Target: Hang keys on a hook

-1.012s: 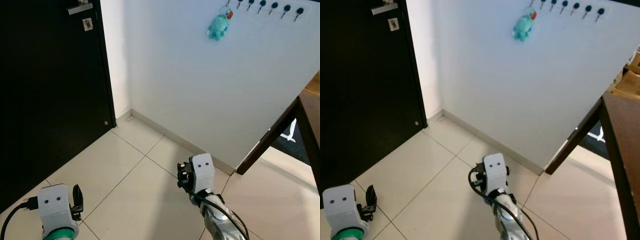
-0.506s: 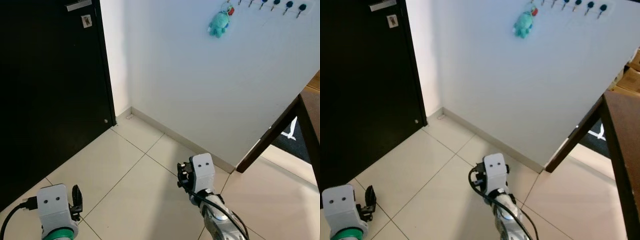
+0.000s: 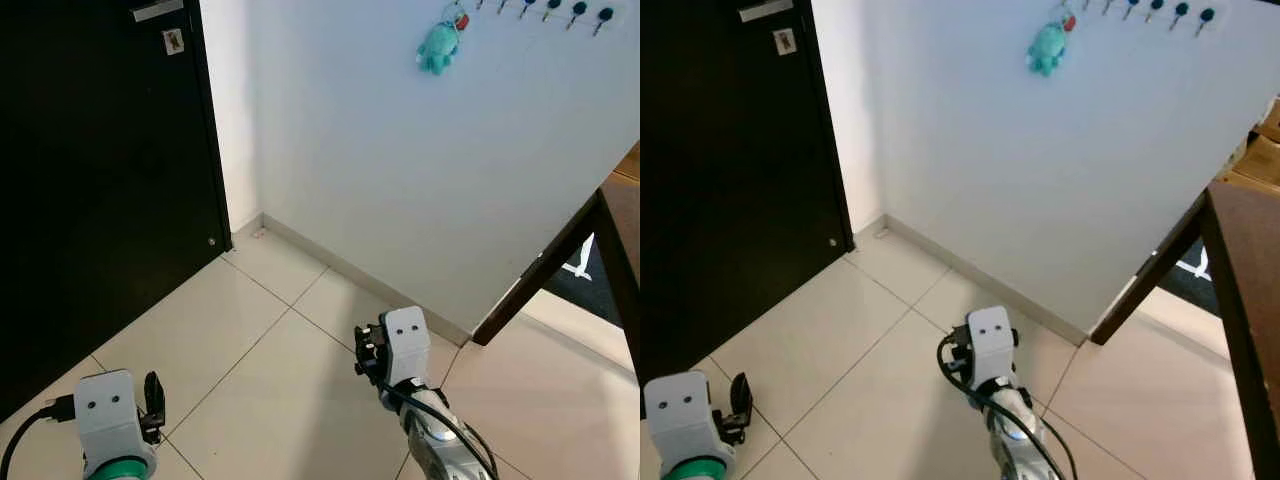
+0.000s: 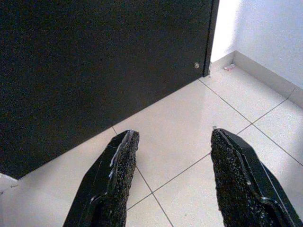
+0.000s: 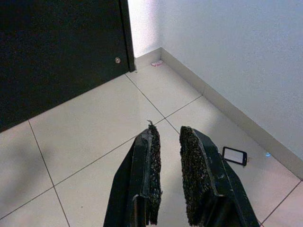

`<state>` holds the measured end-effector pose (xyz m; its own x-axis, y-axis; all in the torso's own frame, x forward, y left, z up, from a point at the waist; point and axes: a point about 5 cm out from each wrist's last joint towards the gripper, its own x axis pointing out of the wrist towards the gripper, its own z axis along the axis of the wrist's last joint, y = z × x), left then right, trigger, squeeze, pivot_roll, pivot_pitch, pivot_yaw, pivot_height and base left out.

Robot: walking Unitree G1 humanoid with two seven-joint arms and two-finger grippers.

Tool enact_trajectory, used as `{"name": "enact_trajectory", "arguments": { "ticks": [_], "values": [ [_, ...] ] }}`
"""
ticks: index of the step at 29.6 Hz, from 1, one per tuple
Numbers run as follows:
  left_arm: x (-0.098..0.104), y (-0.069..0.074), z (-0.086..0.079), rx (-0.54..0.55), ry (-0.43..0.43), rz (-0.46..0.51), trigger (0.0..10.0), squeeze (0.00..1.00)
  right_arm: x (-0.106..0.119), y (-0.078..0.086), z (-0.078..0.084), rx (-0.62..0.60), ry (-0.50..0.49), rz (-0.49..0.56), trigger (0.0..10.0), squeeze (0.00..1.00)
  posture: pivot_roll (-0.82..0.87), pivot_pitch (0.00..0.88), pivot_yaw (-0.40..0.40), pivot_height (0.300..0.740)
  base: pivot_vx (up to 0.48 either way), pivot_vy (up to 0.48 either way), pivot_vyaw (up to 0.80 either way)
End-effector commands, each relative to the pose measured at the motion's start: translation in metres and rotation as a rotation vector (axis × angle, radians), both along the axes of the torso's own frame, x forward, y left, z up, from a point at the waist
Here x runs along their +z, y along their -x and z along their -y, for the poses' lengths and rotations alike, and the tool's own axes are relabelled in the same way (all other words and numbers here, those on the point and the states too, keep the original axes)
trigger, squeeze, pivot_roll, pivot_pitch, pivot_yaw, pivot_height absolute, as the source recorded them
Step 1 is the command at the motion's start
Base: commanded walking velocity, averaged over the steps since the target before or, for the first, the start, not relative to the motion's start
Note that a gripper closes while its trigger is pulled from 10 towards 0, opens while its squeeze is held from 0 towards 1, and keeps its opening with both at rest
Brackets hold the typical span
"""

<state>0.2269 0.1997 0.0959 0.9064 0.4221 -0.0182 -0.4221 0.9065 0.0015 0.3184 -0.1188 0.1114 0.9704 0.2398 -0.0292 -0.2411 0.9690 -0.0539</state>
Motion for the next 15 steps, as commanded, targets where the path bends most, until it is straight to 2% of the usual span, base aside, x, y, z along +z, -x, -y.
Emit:
{"name": "enact_trajectory", "arguments": {
  "ticks": [1, 15],
  "values": [
    [-0.0067, 0.0045, -0.0010, 0.004, 0.018, -0.033, 10.0, 0.00, -0.0075, 0.0030, 0.0028, -0.009, 0.002, -0.035, 10.0, 0.00, -0.14, 0.209, 0.047, 0.740, 0.000, 0.000, 0.00],
    [-0.0044, 0.0035, -0.0002, 0.004, 0.018, -0.029, 10.0, 0.00, -0.0068, 0.0014, 0.0025, -0.009, -0.002, -0.036, 10.0, 0.00, -0.13, 0.216, 0.042, 0.740, 0.000, 0.000, 0.00]
  ]
}}
